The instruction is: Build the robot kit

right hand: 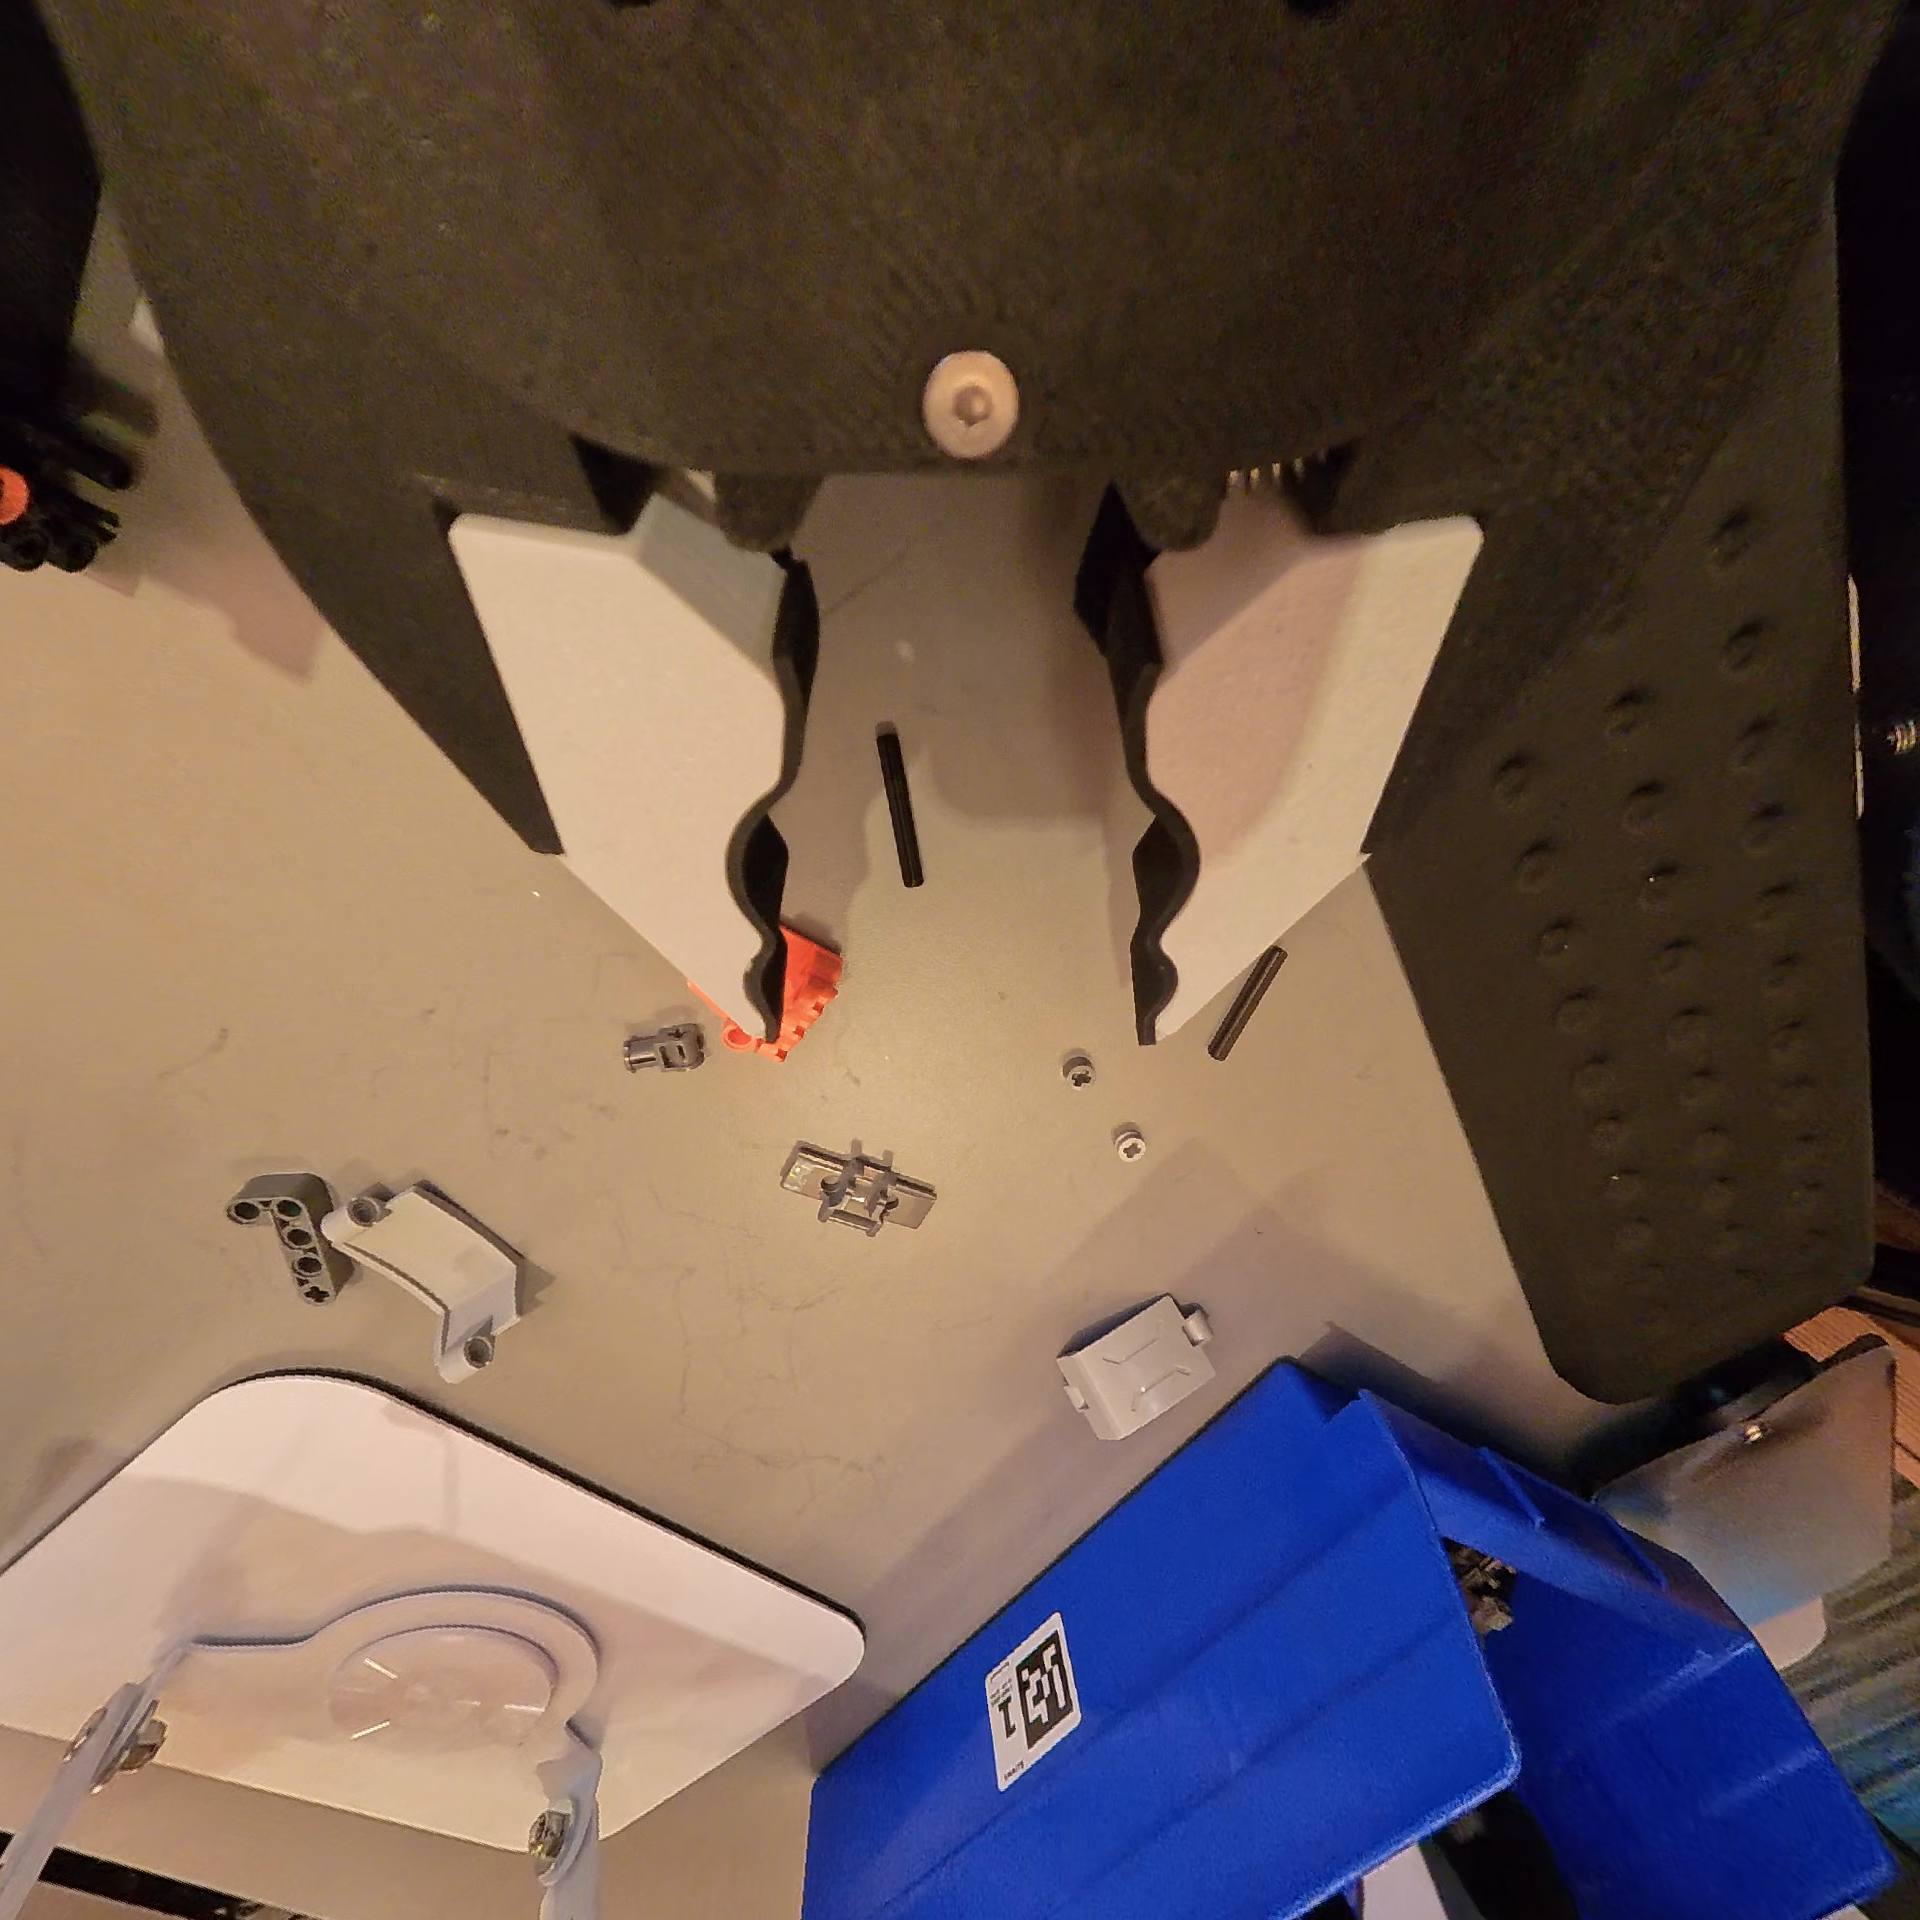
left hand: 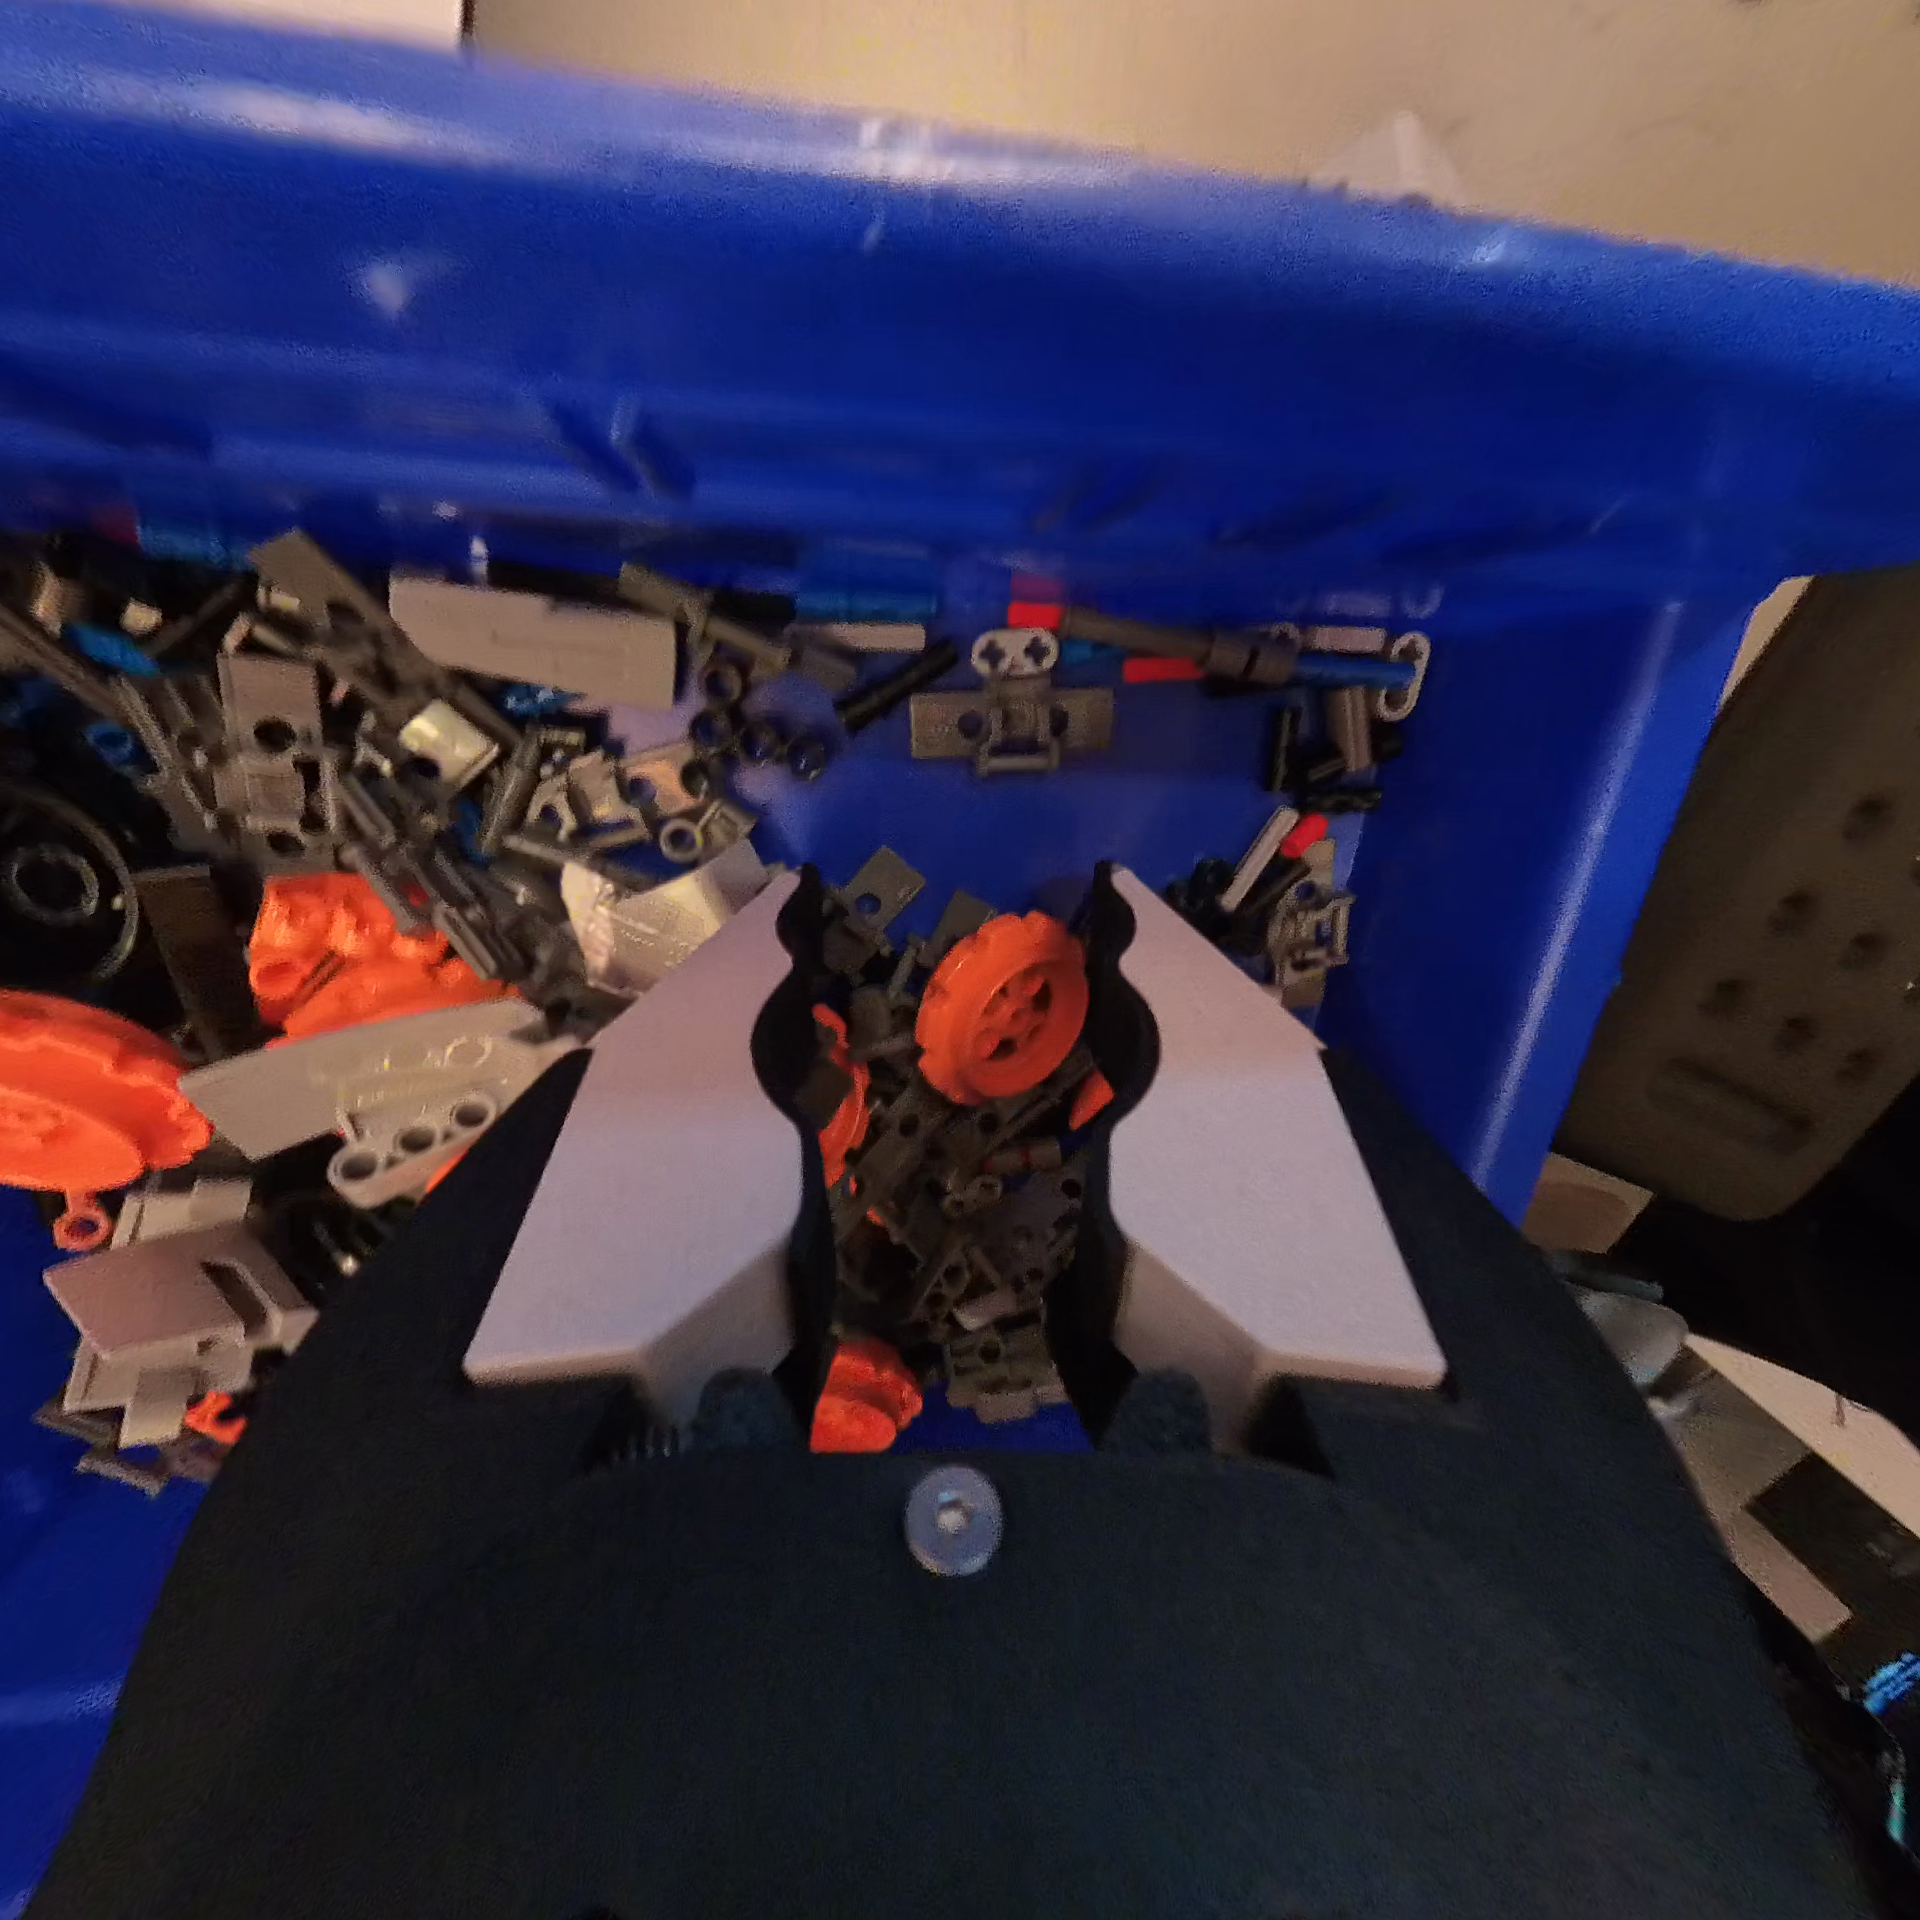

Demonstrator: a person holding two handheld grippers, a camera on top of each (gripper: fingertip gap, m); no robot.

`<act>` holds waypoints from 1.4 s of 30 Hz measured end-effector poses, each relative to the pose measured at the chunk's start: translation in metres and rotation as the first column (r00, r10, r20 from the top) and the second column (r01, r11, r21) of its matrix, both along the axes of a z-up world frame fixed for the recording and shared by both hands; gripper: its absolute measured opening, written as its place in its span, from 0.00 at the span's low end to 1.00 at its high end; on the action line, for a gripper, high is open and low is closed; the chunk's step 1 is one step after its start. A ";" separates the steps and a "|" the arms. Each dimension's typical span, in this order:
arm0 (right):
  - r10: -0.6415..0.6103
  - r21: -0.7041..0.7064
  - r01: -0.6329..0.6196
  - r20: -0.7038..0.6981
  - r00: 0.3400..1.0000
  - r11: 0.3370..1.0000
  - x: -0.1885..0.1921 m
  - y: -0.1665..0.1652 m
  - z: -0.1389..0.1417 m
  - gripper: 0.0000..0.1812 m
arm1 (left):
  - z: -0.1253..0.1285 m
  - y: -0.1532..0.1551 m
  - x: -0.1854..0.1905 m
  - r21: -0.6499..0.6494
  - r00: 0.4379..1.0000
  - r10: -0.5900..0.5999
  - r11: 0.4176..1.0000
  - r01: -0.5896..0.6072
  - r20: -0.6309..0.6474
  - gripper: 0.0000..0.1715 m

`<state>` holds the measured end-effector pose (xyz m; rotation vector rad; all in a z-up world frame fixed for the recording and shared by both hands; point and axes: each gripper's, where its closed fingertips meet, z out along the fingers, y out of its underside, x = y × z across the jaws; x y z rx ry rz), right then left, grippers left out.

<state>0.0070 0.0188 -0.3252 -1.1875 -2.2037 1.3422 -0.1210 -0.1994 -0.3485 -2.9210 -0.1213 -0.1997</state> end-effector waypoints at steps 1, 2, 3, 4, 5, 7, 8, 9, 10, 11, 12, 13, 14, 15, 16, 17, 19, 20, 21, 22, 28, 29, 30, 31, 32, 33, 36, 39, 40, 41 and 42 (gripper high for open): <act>0.001 0.000 -0.001 0.001 1.000 1.000 0.000 0.000 0.000 0.36 | 0.001 -0.004 -0.001 -0.011 1.000 0.009 1.000 -0.009 -0.002 0.28; 0.001 0.000 -0.001 0.001 1.000 1.000 0.000 0.000 0.000 0.36 | 0.002 -0.009 -0.001 -0.026 1.000 0.019 0.999 -0.019 0.002 0.28; 0.002 0.000 -0.002 0.000 1.000 1.000 0.000 0.000 0.000 0.36 | 0.002 -0.013 -0.001 -0.040 1.000 0.030 0.999 -0.029 0.011 0.28; 0.003 0.000 -0.003 0.000 1.000 1.000 0.000 0.000 0.000 0.36 | 0.004 -0.016 -0.001 -0.044 0.999 0.033 0.999 -0.032 0.016 0.28; 0.003 0.001 -0.003 0.000 1.000 1.000 0.000 0.000 0.000 0.36 | 0.006 -0.017 -0.002 -0.039 1.000 0.029 0.999 -0.028 0.005 0.28; 0.003 0.000 -0.003 0.000 1.000 1.000 0.000 0.000 0.000 0.36 | 0.011 -0.018 -0.004 -0.024 1.000 0.030 0.999 -0.030 -0.002 0.28; 0.003 0.000 -0.003 0.000 1.000 1.000 0.000 0.000 0.000 0.36 | 0.014 -0.017 -0.007 -0.007 0.999 0.033 0.999 -0.033 -0.017 0.28; 0.003 0.001 -0.003 0.000 1.000 1.000 0.000 0.000 0.000 0.36 | 0.017 -0.015 -0.011 0.012 0.999 0.034 0.999 -0.033 -0.034 0.28; 0.003 0.002 -0.003 0.001 1.000 1.000 0.000 0.000 0.000 0.36 | 0.020 -0.014 -0.013 0.026 0.999 0.036 0.999 -0.035 -0.037 0.28; 0.003 0.002 -0.003 0.001 1.000 1.000 0.000 0.000 0.000 0.36 | 0.022 -0.012 -0.016 0.041 0.998 0.041 0.998 -0.040 -0.038 0.28; 0.002 0.002 -0.002 0.001 1.000 1.000 0.000 0.000 0.000 0.36 | 0.025 -0.008 -0.019 0.059 0.998 0.047 0.997 -0.044 -0.045 0.28; 0.002 0.001 -0.002 0.002 1.000 1.000 0.000 0.000 0.000 0.36 | 0.026 -0.005 -0.021 0.072 0.998 0.046 0.997 -0.042 -0.046 0.28; 0.002 0.002 -0.002 0.003 1.000 1.000 0.000 0.000 0.000 0.36 | 0.027 -0.002 -0.023 0.080 0.998 0.038 0.996 -0.034 -0.046 0.29; 0.002 0.003 -0.002 0.003 1.000 1.000 0.000 0.000 -0.001 0.36 | 0.026 0.001 -0.026 0.086 0.998 0.025 0.996 -0.019 -0.064 0.29; 0.002 0.004 -0.002 0.004 1.000 1.000 0.000 0.000 -0.001 0.36 | 0.024 0.004 -0.030 0.087 0.997 0.013 0.996 -0.006 -0.081 0.29; 0.002 0.004 -0.002 0.004 1.000 1.000 0.000 0.000 -0.001 0.36 | 0.021 0.005 -0.029 0.077 0.998 0.000 0.997 0.005 -0.069 0.30; 0.000 0.003 0.000 0.004 1.000 1.000 0.000 0.000 -0.001 0.36 | 0.014 0.003 -0.030 0.040 0.998 -0.014 0.999 0.017 -0.069 0.30; -0.001 0.003 0.001 0.005 1.000 1.000 0.000 0.000 -0.001 0.36 | 0.011 0.000 -0.030 0.019 0.998 -0.016 1.000 0.017 -0.059 0.30; -0.002 0.003 0.002 0.005 1.000 1.000 0.000 0.000 -0.001 0.36 | 0.009 -0.001 -0.028 0.014 0.999 -0.013 1.000 0.014 -0.046 0.30; -0.003 0.002 0.003 0.005 1.000 1.000 0.000 0.001 -0.001 0.36 | 0.009 -0.002 -0.029 0.016 0.999 -0.004 1.000 0.004 -0.045 0.29; -0.008 -0.003 0.008 0.007 1.000 1.000 -0.001 0.001 -0.001 0.36 | 0.008 -0.022 -0.033 -0.052 0.997 0.051 0.997 -0.054 -0.058 0.28; -0.010 -0.005 0.010 0.008 1.000 1.000 -0.001 0.002 0.000 0.36 | 0.008 -0.025 -0.033 -0.059 0.997 0.054 0.997 -0.058 -0.057 0.28; -0.011 -0.006 0.011 0.008 1.000 1.000 -0.001 0.002 0.000 0.36 | 0.007 -0.029 -0.033 -0.065 0.997 0.064 0.996 -0.067 -0.053 0.28; -0.012 -0.005 0.012 0.008 1.000 1.000 -0.001 0.002 0.000 0.36 | 0.006 -0.033 -0.034 -0.070 0.996 0.080 0.994 -0.083 -0.047 0.28; -0.011 -0.004 0.011 0.009 1.000 1.000 -0.001 0.002 -0.001 0.36 | 0.005 -0.037 -0.034 -0.086 0.995 0.094 0.991 -0.097 -0.044 0.28; -0.010 -0.003 0.010 0.010 1.000 1.000 -0.001 0.002 -0.001 0.36 | 0.005 -0.041 -0.034 -0.096 0.994 0.100 0.990 -0.104 -0.045 0.28; -0.009 -0.003 0.009 0.011 1.000 1.000 -0.001 0.001 -0.001 0.36 | 0.009 -0.041 -0.033 -0.088 0.994 0.097 0.991 -0.101 -0.047 0.28; -0.010 -0.004 0.010 0.013 1.000 1.000 -0.001 0.002 -0.001 0.36 | 0.018 -0.028 -0.033 -0.025 0.996 0.075 0.997 -0.076 -0.048 0.28; -0.010 -0.003 0.010 0.013 1.000 1.000 -0.001 0.001 -0.001 0.36 | 0.021 -0.021 -0.035 0.002 0.997 0.061 0.998 -0.061 -0.054 0.28; -0.010 -0.002 0.010 0.014 1.000 1.000 -0.001 0.002 -0.002 0.36 | 0.024 -0.014 -0.038 0.029 0.996 0.044 0.999 -0.042 -0.074 0.29; -0.010 -0.002 0.010 0.014 1.000 1.000 -0.001 0.002 -0.002 0.36 | 0.026 -0.007 -0.041 0.051 0.996 0.026 0.998 -0.021 -0.088 0.29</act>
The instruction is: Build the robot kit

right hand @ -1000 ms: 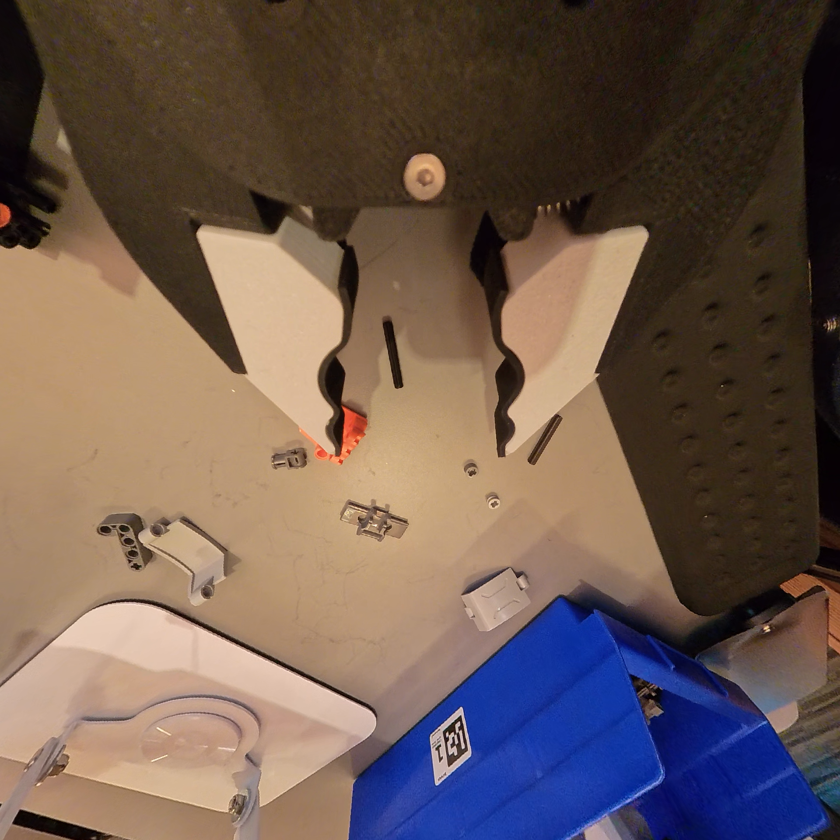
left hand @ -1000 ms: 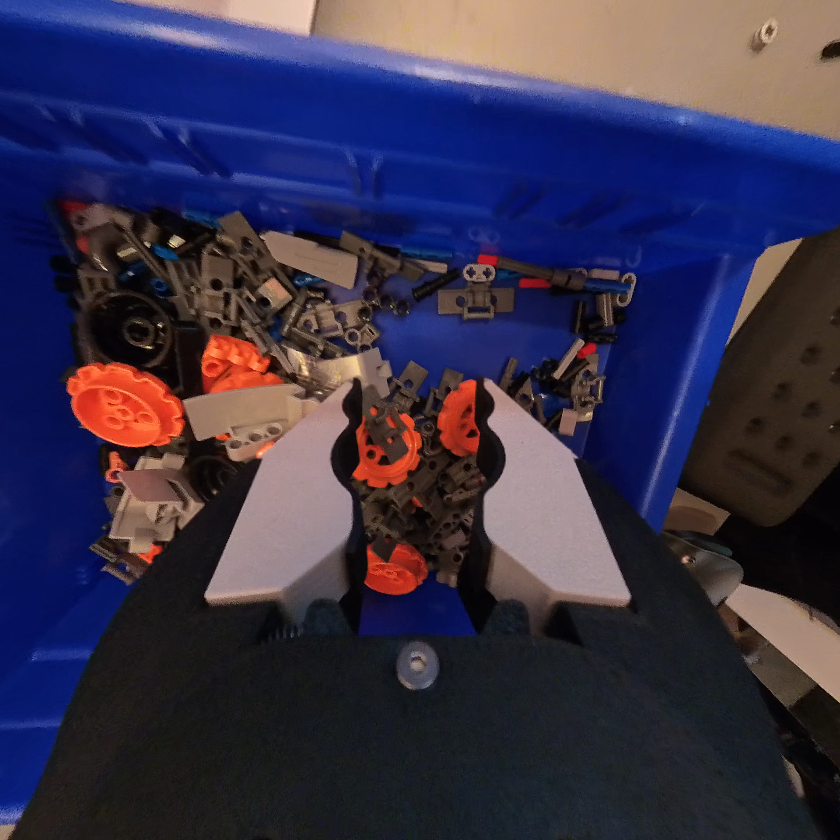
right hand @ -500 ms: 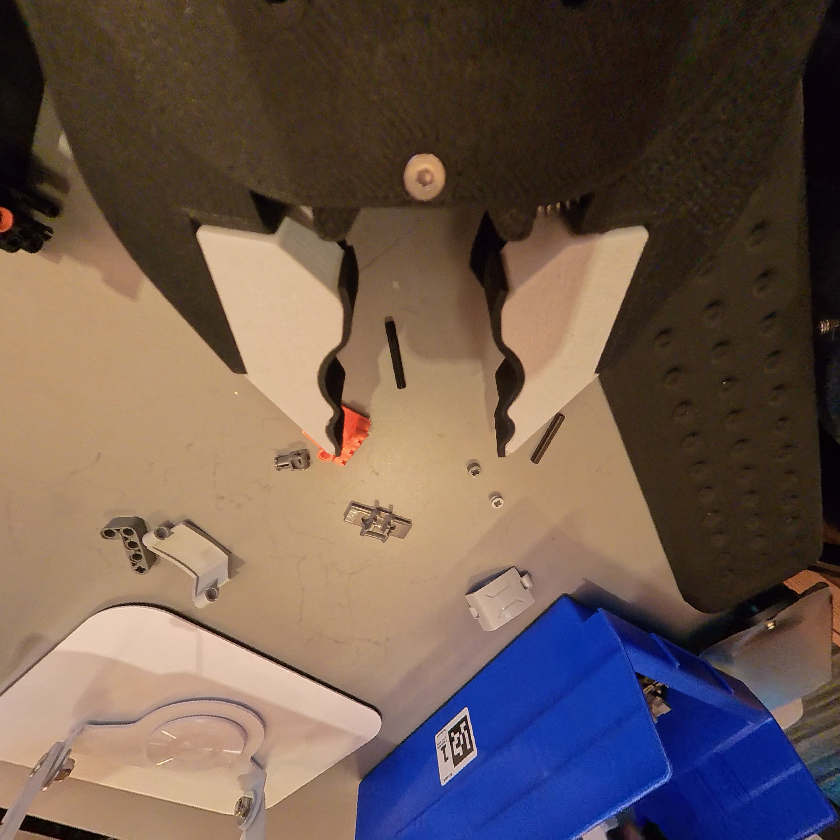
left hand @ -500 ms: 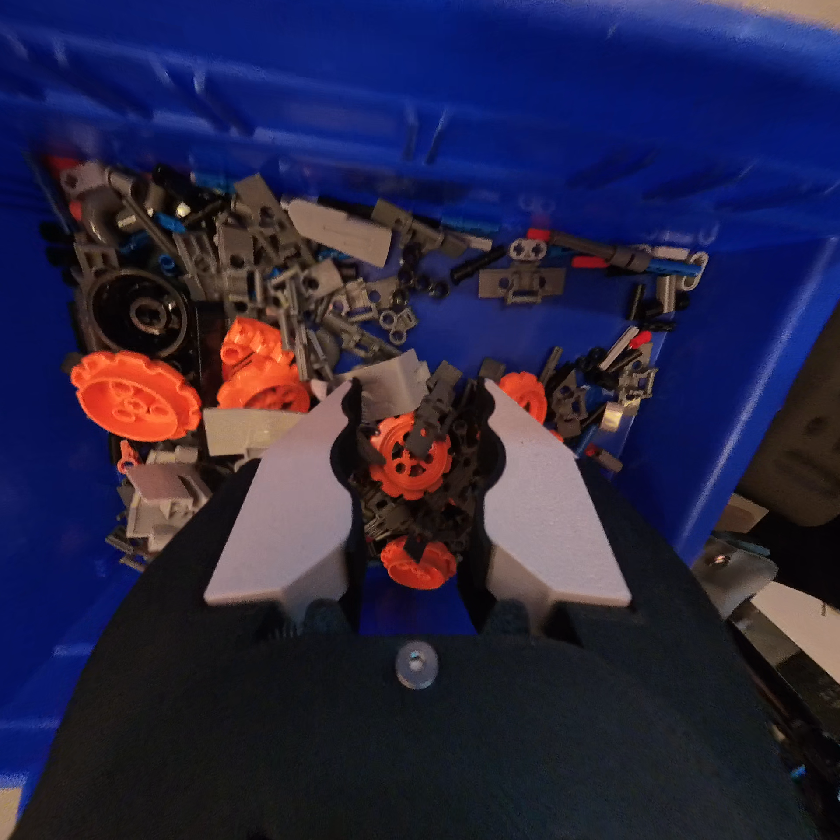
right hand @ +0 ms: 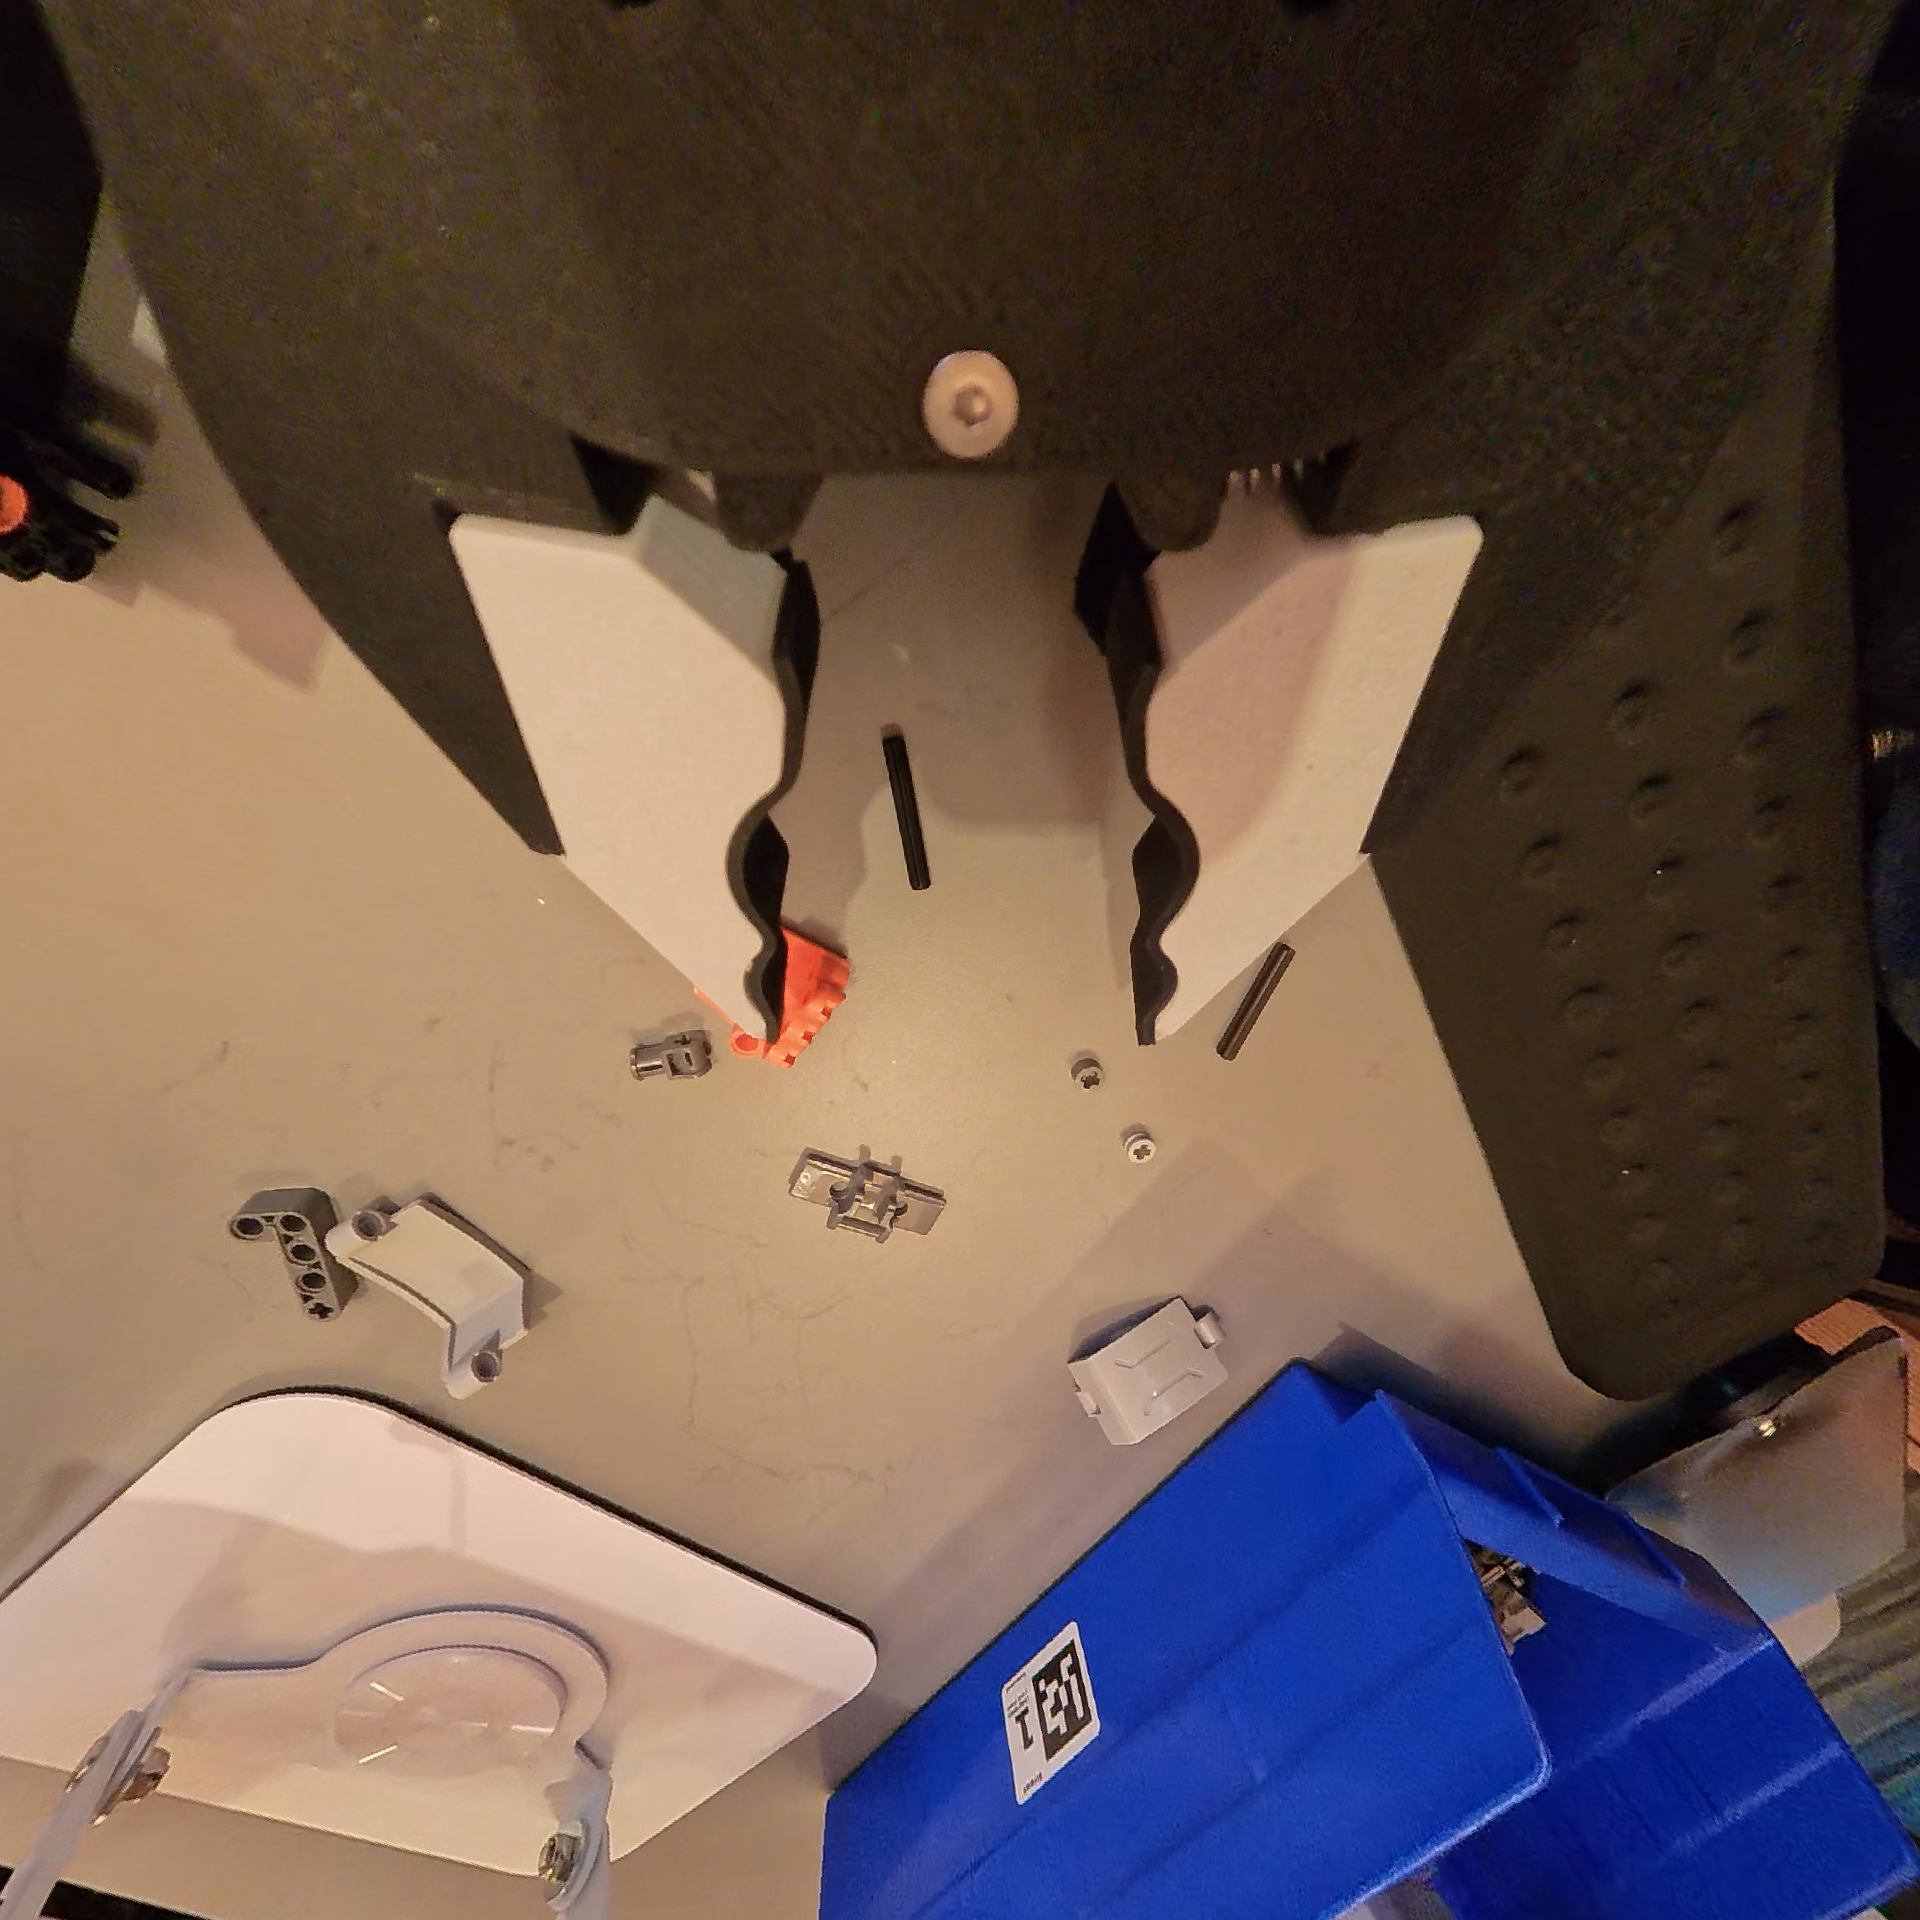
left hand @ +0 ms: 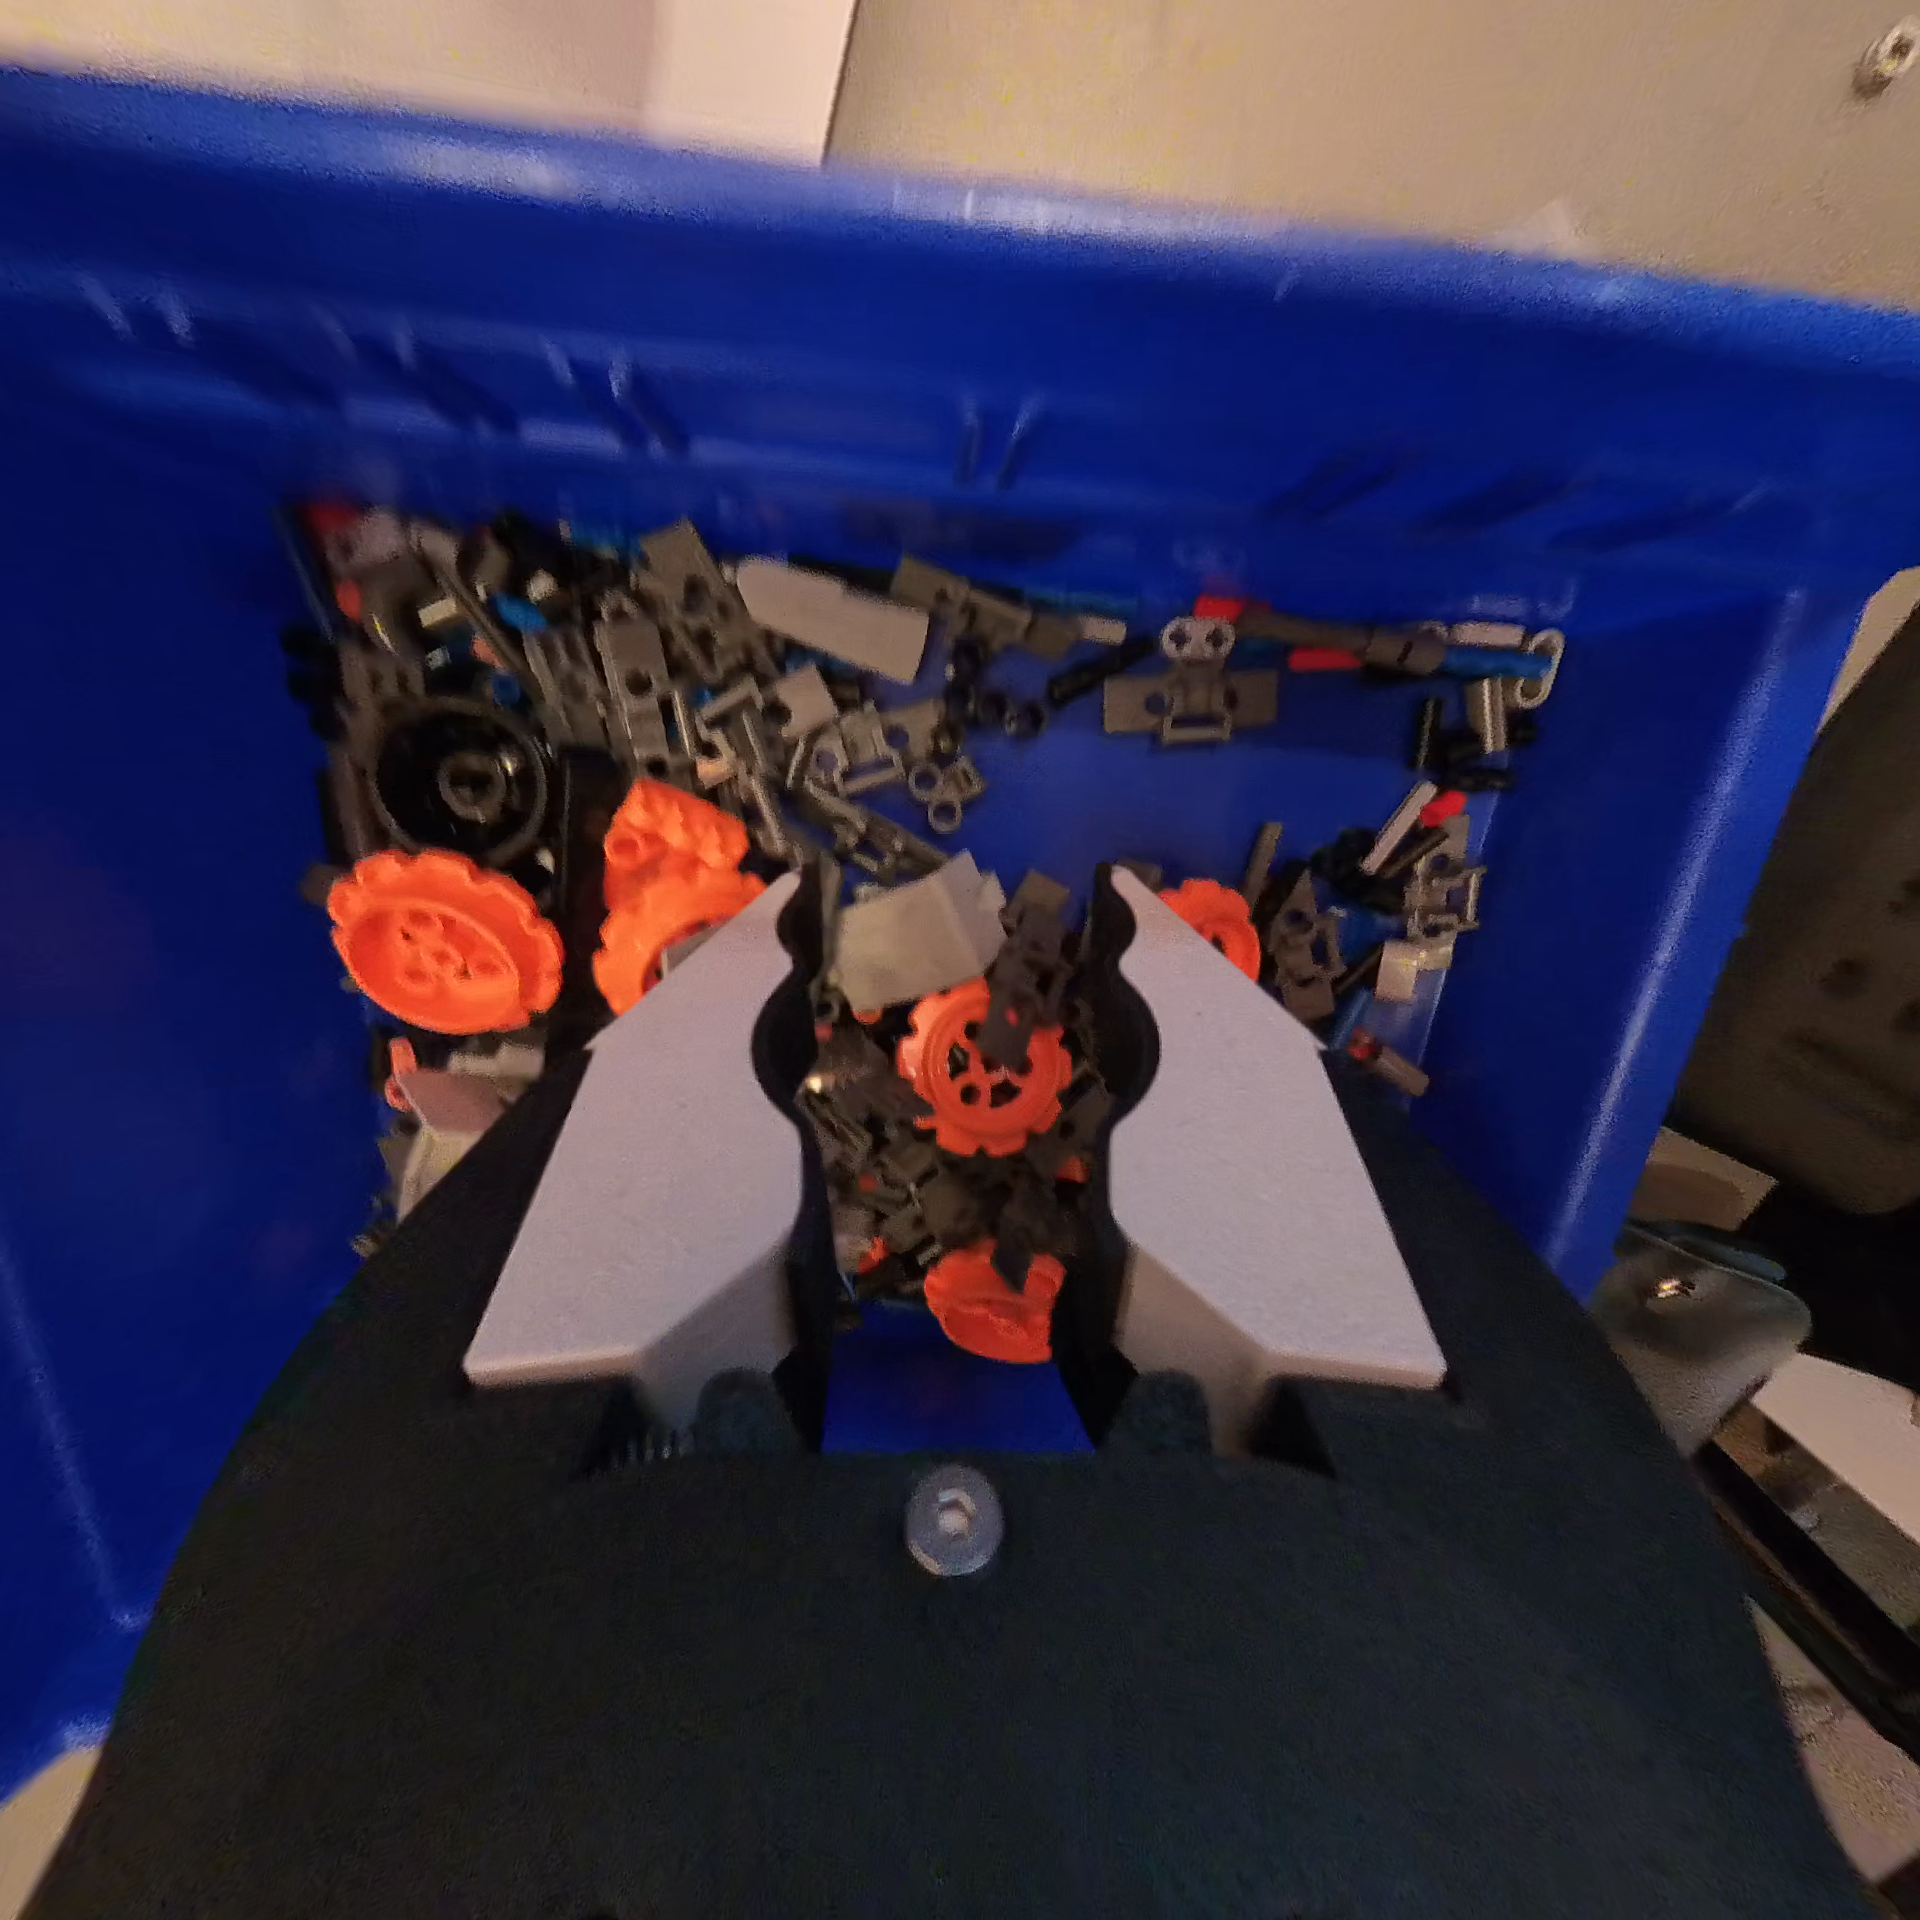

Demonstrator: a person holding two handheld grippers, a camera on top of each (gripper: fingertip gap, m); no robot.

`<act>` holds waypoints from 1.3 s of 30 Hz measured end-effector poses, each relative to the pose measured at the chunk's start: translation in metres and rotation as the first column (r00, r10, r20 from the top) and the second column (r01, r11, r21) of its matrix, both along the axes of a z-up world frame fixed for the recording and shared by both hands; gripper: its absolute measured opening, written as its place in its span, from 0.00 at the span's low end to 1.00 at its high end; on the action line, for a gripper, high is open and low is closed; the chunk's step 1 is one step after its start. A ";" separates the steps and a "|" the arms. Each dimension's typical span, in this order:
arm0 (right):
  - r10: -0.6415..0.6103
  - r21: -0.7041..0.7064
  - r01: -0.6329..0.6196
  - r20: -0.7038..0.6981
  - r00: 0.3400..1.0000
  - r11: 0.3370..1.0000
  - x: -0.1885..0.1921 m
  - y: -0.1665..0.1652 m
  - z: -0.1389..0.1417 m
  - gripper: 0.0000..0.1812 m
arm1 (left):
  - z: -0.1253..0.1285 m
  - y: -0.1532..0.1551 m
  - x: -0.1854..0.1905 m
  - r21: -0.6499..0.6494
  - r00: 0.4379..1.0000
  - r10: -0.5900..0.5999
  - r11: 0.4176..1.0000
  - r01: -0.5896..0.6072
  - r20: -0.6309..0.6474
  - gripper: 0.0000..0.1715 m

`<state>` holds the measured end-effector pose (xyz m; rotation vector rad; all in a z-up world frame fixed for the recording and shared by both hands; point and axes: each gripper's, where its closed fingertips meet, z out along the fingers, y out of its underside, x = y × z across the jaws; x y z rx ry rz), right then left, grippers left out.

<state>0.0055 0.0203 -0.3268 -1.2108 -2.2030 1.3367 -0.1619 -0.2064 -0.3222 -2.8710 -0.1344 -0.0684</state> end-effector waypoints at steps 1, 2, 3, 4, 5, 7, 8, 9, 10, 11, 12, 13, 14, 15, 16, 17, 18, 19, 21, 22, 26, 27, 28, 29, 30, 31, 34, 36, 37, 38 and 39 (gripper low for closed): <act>0.000 -0.001 0.000 0.000 1.000 1.000 0.000 0.000 0.000 0.36 | 0.000 0.006 0.001 0.010 1.000 -0.019 1.000 0.019 0.011 0.30; -0.001 -0.001 0.001 0.000 1.000 1.000 0.000 0.000 0.000 0.36 | -0.002 0.011 0.001 0.011 0.999 -0.029 1.000 0.029 0.024 0.31; 0.000 0.000 0.000 0.000 1.000 1.000 0.000 0.000 0.000 0.36 | -0.005 0.015 -0.001 0.011 0.999 -0.038 0.999 0.038 0.023 0.31; 0.000 0.001 0.000 0.000 1.000 1.000 0.000 0.000 0.000 0.36 | -0.008 0.018 -0.002 0.008 0.999 -0.048 0.999 0.048 0.023 0.32; 0.000 0.001 0.000 -0.001 1.000 1.000 0.000 0.000 0.000 0.36 | -0.011 0.022 -0.003 0.012 0.998 -0.052 0.999 0.052 0.025 0.32; -0.003 -0.003 0.003 -0.003 1.000 1.000 0.000 0.000 0.001 0.36 | -0.015 0.029 -0.005 0.027 0.998 -0.066 0.997 0.066 0.007 0.34; -0.004 -0.004 0.004 -0.004 1.000 1.000 0.000 0.001 0.001 0.36 | -0.017 0.030 -0.004 0.026 0.997 -0.080 0.996 0.080 0.004 0.34; -0.004 -0.004 0.004 -0.004 1.000 1.000 0.000 0.001 0.001 0.36 | -0.020 0.030 -0.005 0.015 0.997 -0.082 0.996 0.082 -0.002 0.34; -0.004 -0.004 0.004 -0.004 1.000 1.000 0.000 0.001 0.001 0.36 | -0.023 0.028 -0.005 -0.002 0.997 -0.082 0.997 0.082 -0.003 0.34; -0.004 -0.004 0.004 -0.005 1.000 1.000 0.000 0.001 0.001 0.36 | -0.025 0.027 -0.005 -0.009 0.997 -0.082 0.997 0.082 0.002 0.35; -0.005 -0.005 0.005 -0.005 1.000 1.000 0.000 0.001 0.001 0.36 | -0.025 0.025 -0.007 -0.020 0.998 -0.069 0.997 0.069 -0.005 0.33; -0.005 -0.005 0.005 -0.004 1.000 1.000 0.000 0.001 0.001 0.36 | -0.025 0.021 -0.008 -0.046 0.998 -0.056 0.997 0.056 -0.005 0.32; -0.005 -0.004 0.005 -0.003 1.000 1.000 0.000 0.001 0.001 0.36 | -0.025 0.018 -0.008 -0.058 0.999 -0.050 0.997 0.050 0.002 0.32; -0.006 -0.005 0.006 -0.003 1.000 1.000 0.000 0.001 0.001 0.36 | -0.024 0.015 -0.007 -0.071 0.999 -0.036 0.997 0.037 0.017 0.32; -0.006 -0.006 0.006 -0.002 1.000 1.000 -0.001 0.001 0.001 0.36 | -0.024 0.011 -0.006 -0.085 0.999 -0.017 0.996 0.020 0.033 0.32; -0.006 -0.006 0.006 -0.002 1.000 1.000 -0.001 0.001 0.001 0.36 | -0.023 0.006 -0.005 -0.101 0.999 -0.003 0.995 0.007 0.044 0.31; -0.006 -0.006 0.006 -0.001 1.000 1.000 -0.001 0.001 0.001 0.36 | -0.023 0.002 -0.005 -0.113 0.999 0.004 0.994 0.001 0.050 0.31; -0.005 -0.006 0.005 -0.001 1.000 1.000 0.000 0.001 0.001 0.36 | -0.023 -0.002 -0.006 -0.124 0.999 0.007 0.992 -0.001 0.048 0.31; -0.005 -0.008 0.005 0.000 1.000 1.000 0.000 0.001 0.001 0.36 | -0.024 -0.010 -0.003 -0.149 0.998 0.018 0.989 -0.008 0.063 0.30; -0.005 -0.008 0.005 0.001 1.000 1.000 0.000 0.001 0.001 0.36 | -0.024 -0.014 -0.002 -0.161 0.998 0.022 0.987 -0.010 0.067 0.31; -0.005 -0.009 0.005 0.000 1.000 1.000 0.000 0.001 0.001 0.36 | -0.021 -0.021 -0.001 -0.171 0.998 0.028 0.985 -0.017 0.063 0.31; -0.005 -0.009 0.005 0.001 1.000 1.000 0.000 0.001 0.001 0.36 | -0.019 -0.018 -0.002 -0.152 0.999 0.019 0.988 -0.011 0.051 0.31; -0.005 -0.009 0.005 0.001 1.000 1.000 0.000 0.001 0.001 0.36 | -0.018 -0.016 -0.002 -0.135 0.999 0.014 0.991 -0.007 0.050 0.30; -0.004 -0.008 0.004 0.001 1.000 1.000 0.000 0.001 0.001 0.36 | -0.016 -0.013 -0.004 -0.120 0.999 0.015 0.993 -0.010 0.039 0.30; -0.004 -0.007 0.004 0.000 1.000 1.000 0.000 0.001 0.001 0.36 | -0.014 -0.010 -0.007 -0.104 1.000 0.012 0.995 -0.009 0.025 0.29; -0.005 -0.008 0.005 0.000 1.000 1.000 0.000 0.001 0.001 0.36 | -0.013 -0.005 -0.008 -0.082 1.000 0.001 0.997 0.001 0.018 0.28; -0.004 -0.007 0.004 -0.001 1.000 1.000 0.000 0.001 0.001 0.36 | -0.012 0.007 -0.011 -0.044 1.000 -0.002 0.999 0.003 0.022 0.22; -0.005 -0.008 0.005 -0.003 1.000 1.000 0.000 0.001 0.001 0.36 | -0.012 0.014 -0.017 -0.020 1.000 0.016 1.000 -0.016 0.026 0.16; -0.006 -0.009 0.006 -0.004 1.000 1.000 0.000 0.001 0.002 0.36 | -0.013 0.016 -0.018 -0.018 0.999 0.022 1.000 -0.022 0.034 0.14; -0.006 -0.009 0.006 -0.006 1.000 1.000 0.000 0.001 0.002 0.36 | -0.015 0.019 -0.020 -0.017 0.999 0.021 1.000 -0.020 0.036 0.11; -0.006 -0.010 0.006 -0.007 1.000 1.000 0.000 0.001 0.002 0.36 | -0.016 0.021 -0.024 -0.015 1.000 0.025 1.000 -0.025 0.015 0.08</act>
